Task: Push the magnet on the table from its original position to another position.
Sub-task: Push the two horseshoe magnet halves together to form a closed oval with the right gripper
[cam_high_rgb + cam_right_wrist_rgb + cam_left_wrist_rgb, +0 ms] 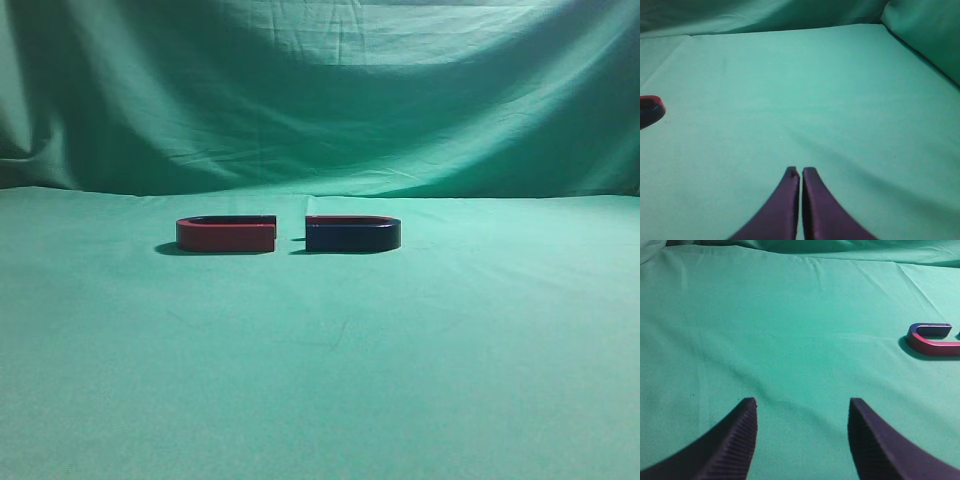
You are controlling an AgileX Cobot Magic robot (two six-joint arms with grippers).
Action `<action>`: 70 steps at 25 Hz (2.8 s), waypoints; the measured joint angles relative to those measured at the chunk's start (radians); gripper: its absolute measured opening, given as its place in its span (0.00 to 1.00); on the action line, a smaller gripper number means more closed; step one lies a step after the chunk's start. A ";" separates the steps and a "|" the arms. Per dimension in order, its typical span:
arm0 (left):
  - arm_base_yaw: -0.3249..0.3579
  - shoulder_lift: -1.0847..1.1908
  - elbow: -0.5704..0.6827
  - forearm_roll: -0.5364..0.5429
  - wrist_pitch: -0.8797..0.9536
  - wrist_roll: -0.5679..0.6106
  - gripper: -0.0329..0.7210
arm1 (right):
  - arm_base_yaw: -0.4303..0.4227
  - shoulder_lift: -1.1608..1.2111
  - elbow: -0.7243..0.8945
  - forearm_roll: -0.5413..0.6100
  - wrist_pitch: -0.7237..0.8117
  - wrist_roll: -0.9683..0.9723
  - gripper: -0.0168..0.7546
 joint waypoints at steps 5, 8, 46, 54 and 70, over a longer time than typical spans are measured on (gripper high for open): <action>0.000 0.000 0.000 0.000 0.000 0.000 0.54 | 0.000 0.000 0.000 0.000 0.000 0.000 0.02; 0.000 0.000 0.000 0.000 0.000 0.000 0.54 | 0.000 0.000 0.000 0.000 0.000 0.000 0.02; 0.000 0.000 0.000 0.000 0.000 0.000 0.54 | 0.000 0.419 -0.608 0.067 0.240 0.155 0.02; 0.000 0.000 0.000 0.000 0.000 0.000 0.54 | 0.000 0.808 -0.796 0.145 0.538 -0.065 0.02; 0.000 0.000 0.000 0.000 0.000 0.000 0.54 | 0.167 1.356 -1.050 0.493 0.502 -0.394 0.02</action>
